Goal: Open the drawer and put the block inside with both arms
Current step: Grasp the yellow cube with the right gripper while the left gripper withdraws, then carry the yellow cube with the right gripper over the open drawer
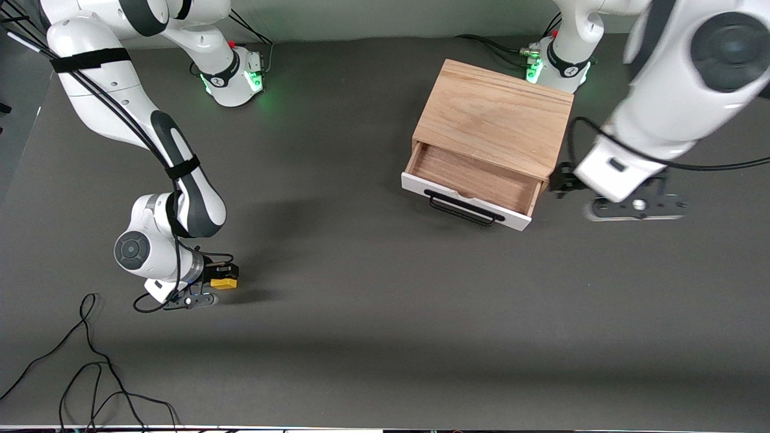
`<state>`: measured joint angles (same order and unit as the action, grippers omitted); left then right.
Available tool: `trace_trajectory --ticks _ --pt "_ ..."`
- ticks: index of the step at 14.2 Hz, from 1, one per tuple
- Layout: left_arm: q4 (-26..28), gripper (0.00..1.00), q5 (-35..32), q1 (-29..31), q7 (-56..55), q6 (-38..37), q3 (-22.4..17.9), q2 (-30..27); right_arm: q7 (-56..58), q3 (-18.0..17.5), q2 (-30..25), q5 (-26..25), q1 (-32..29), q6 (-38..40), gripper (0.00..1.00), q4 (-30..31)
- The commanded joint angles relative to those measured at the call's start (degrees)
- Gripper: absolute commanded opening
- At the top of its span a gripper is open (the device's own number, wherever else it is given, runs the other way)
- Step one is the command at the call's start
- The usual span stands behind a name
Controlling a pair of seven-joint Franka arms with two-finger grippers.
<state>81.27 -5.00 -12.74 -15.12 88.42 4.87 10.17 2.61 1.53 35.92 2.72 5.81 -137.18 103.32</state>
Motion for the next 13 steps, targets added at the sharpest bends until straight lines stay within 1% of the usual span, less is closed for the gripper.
trace_trajectory --ticks 1,2,3,5,6,7,8,9,11,13 --pt "0.47 0.99 -3.07 -0.18 2.98 0.61 0.67 -1.29 -4.87 0.14 -3.82 0.88 3.40 2.86 0.00 -0.65" --pt "-1.01 0.99 -3.26 -0.18 3.16 -0.17 0.67 -0.94 -9.16 0.14 -4.88 0.88 5.25 7.67 0.00 -3.19" --pt "-1.98 0.99 -3.26 -0.01 3.16 -0.35 0.67 -0.77 -13.99 0.14 -5.41 0.88 7.70 13.63 0.00 -7.22" --pt "-2.26 0.99 -2.74 1.56 5.87 -0.44 0.67 -0.76 -24.70 0.14 -5.77 0.97 13.32 25.32 0.00 -16.18" --pt "-2.26 0.99 -2.47 2.71 6.85 -0.44 0.75 -0.76 -30.85 0.14 -5.77 2.10 16.74 29.64 0.00 -20.83" --pt "-2.26 0.99 -1.95 3.24 7.03 -0.27 0.75 -0.76 -36.56 0.14 -5.42 3.51 20.52 31.95 0.00 -24.80" --pt "-2.26 0.99 -1.24 4.03 7.03 -0.27 0.67 -0.76 -41.32 0.14 -5.33 4.39 23.78 32.41 0.00 -27.53" --pt "-2.26 0.99 -0.80 5.25 7.03 -0.27 0.75 -0.76 -44.76 0.14 -5.33 5.01 26.07 32.41 0.00 -28.69" --pt "-2.26 0.99 -0.80 5.44 6.33 0.43 0.75 -0.76 -51.27 0.14 -4.54 5.37 32.57 31.89 0.00 -31.41" --pt "-2.26 0.99 0.25 5.88 6.15 1.05 0.67 -0.85 -57.68 0.14 -0.87 5.37 38.11 31.62 0.00 -36.59"
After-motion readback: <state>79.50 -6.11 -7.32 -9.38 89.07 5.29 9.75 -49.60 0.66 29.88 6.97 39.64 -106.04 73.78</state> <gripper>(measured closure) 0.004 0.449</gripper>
